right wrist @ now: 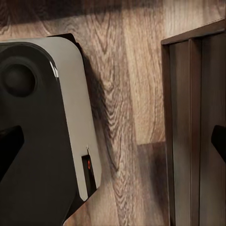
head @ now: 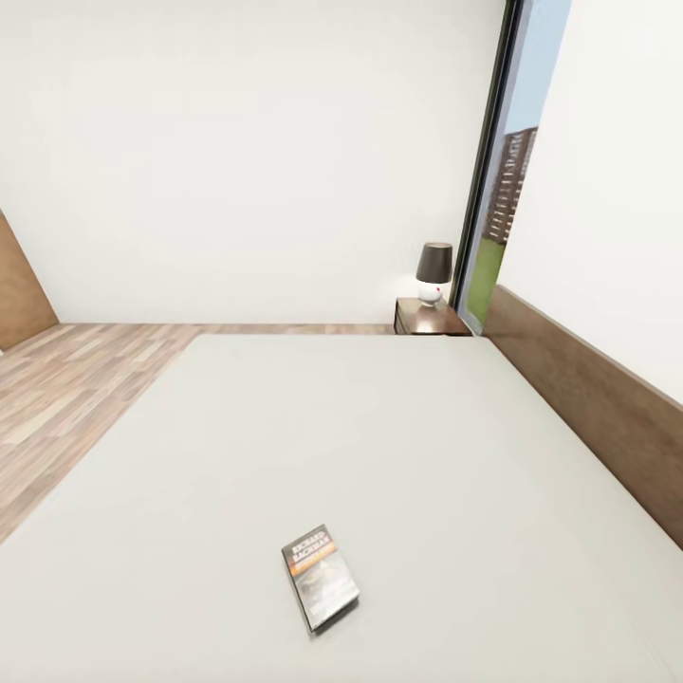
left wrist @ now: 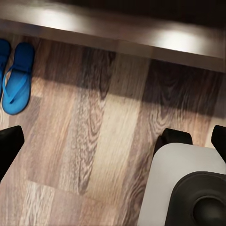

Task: In the bedroom, move the book from the bed onto either nightstand, and place the two sandals side by side next to the bed.

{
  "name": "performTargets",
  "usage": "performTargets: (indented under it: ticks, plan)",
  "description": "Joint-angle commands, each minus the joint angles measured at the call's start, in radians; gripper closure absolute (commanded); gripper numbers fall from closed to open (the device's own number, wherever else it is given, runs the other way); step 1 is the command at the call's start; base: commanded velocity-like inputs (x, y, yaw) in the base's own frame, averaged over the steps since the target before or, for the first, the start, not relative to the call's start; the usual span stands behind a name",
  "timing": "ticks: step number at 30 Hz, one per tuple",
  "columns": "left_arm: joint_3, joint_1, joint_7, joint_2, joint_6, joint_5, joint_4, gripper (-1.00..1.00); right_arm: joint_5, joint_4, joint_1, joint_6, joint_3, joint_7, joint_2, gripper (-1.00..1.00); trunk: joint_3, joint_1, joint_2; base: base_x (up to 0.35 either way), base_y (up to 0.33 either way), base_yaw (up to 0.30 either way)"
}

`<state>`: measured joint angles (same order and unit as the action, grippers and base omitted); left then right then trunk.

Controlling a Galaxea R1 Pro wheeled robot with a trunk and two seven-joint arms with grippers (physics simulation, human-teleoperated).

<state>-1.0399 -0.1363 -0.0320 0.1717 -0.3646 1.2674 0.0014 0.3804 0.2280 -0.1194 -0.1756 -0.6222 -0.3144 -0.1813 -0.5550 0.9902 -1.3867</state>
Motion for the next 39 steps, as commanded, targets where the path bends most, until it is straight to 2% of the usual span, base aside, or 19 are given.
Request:
performTargets:
  ticks: [1, 11, 30, 39]
  plan:
    - [-0.008, 0.0, -0.003, 0.0, -0.002, 0.01, 0.0, -1.0, 0.008, 0.001, 0.0, -0.002, -0.009, -0.006, 0.0, -1.0, -0.001, 0.0, 0.0, 0.152, 0.0, 0.0]
    - [-0.007, 0.0, -0.003, -0.004, -0.002, 0.01, 0.0, -1.0, 0.011, 0.001, 0.0, -0.002, -0.008, -0.006, 0.0, -1.0, -0.001, 0.0, 0.0, 0.115, 0.0, 0.0]
    - [-0.006, 0.0, -0.004, -0.01, -0.002, 0.009, -0.002, -1.0, 0.037, 0.001, 0.0, -0.002, -0.008, -0.006, 0.001, -1.0, -0.001, 0.0, 0.0, 0.014, 0.0, 0.0]
    - [-0.008, 0.0, -0.007, -0.043, 0.001, 0.007, 0.0, -1.0, 0.038, 0.004, 0.0, -0.002, -0.008, -0.006, 0.001, -1.0, -0.001, 0.0, 0.0, 0.0, 0.0, 0.0]
